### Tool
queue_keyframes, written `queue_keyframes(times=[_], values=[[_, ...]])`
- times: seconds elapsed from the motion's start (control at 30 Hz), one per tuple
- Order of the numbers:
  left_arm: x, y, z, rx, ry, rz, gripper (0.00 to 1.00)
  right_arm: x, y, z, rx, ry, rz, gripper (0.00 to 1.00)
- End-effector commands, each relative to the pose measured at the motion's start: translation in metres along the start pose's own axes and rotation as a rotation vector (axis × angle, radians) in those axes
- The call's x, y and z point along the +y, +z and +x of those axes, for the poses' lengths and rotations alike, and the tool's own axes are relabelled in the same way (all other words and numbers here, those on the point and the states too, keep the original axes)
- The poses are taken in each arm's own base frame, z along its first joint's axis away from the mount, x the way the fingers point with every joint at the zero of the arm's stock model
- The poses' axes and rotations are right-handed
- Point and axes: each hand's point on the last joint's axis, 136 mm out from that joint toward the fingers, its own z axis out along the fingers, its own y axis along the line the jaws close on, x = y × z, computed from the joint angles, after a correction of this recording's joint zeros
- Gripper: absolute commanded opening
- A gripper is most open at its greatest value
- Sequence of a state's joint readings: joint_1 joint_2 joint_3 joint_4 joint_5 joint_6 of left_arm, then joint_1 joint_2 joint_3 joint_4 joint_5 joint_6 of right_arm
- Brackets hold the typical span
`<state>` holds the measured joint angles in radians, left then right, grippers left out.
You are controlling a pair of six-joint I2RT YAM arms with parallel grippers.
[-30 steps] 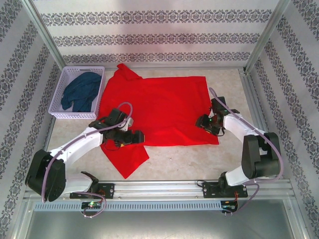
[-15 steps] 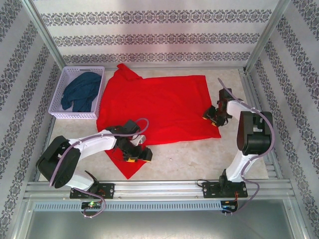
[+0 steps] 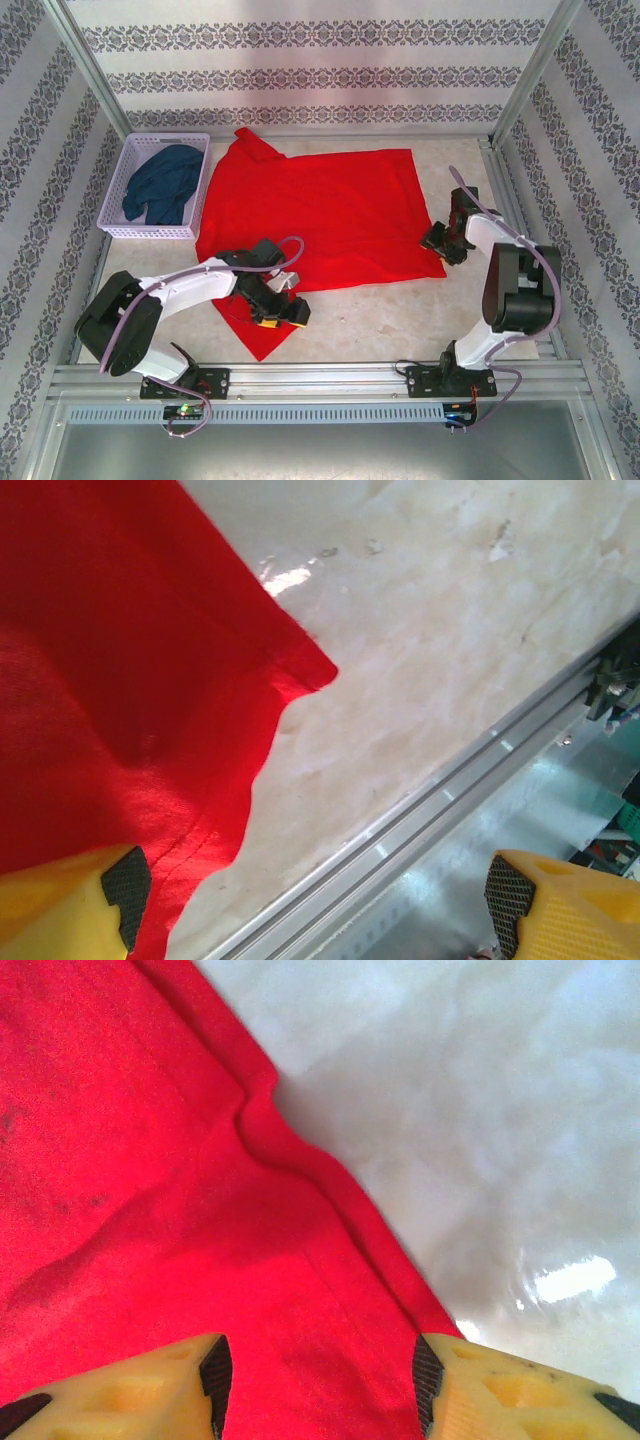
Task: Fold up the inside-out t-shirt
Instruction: Smooth out the T-shirt at the center of the table.
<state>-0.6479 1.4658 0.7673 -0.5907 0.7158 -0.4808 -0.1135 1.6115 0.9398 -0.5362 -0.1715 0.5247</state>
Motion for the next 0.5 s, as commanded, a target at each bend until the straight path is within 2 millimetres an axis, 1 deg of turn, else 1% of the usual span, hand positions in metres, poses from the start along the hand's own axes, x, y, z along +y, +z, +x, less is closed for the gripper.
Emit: queue_keyframes(times=[0.0,0.07,0.1,0.17,0.2,0.23,0.33,0.37,0.47], values=[[-0.014,-0.011,0.011,0.034,0.051,0.029,0.88,-0.003,-0.013,0.016,-0.008,-0.013,0.004,0.54],[-0.021,-0.018,0.003,-0.01,0.075,0.044,0.88,0.002,-0.011,0.031,0.025,-0.047,-0.003,0.54],[-0.02,-0.022,-0.005,-0.047,0.068,0.035,0.89,0.003,-0.009,0.038,0.053,-0.054,-0.004,0.54],[-0.01,-0.024,-0.019,-0.1,0.034,0.001,0.89,0.001,-0.004,0.045,0.08,-0.06,-0.004,0.54],[-0.001,-0.021,-0.022,-0.103,0.009,-0.021,0.88,-0.003,0.0,0.046,0.092,-0.055,0.005,0.53],[0.006,-0.017,-0.022,-0.091,-0.013,-0.038,0.88,-0.006,0.002,0.048,0.11,-0.05,0.004,0.52],[0.023,-0.001,-0.013,-0.038,-0.07,-0.064,0.87,-0.011,0.008,0.053,0.144,-0.018,-0.013,0.5],[0.024,0.003,-0.01,-0.027,-0.079,-0.062,0.87,-0.012,0.01,0.056,0.157,0.0,-0.026,0.48],[0.022,0.015,0.003,0.019,-0.066,-0.062,0.87,-0.028,0.013,0.066,0.194,0.054,-0.024,0.47]])
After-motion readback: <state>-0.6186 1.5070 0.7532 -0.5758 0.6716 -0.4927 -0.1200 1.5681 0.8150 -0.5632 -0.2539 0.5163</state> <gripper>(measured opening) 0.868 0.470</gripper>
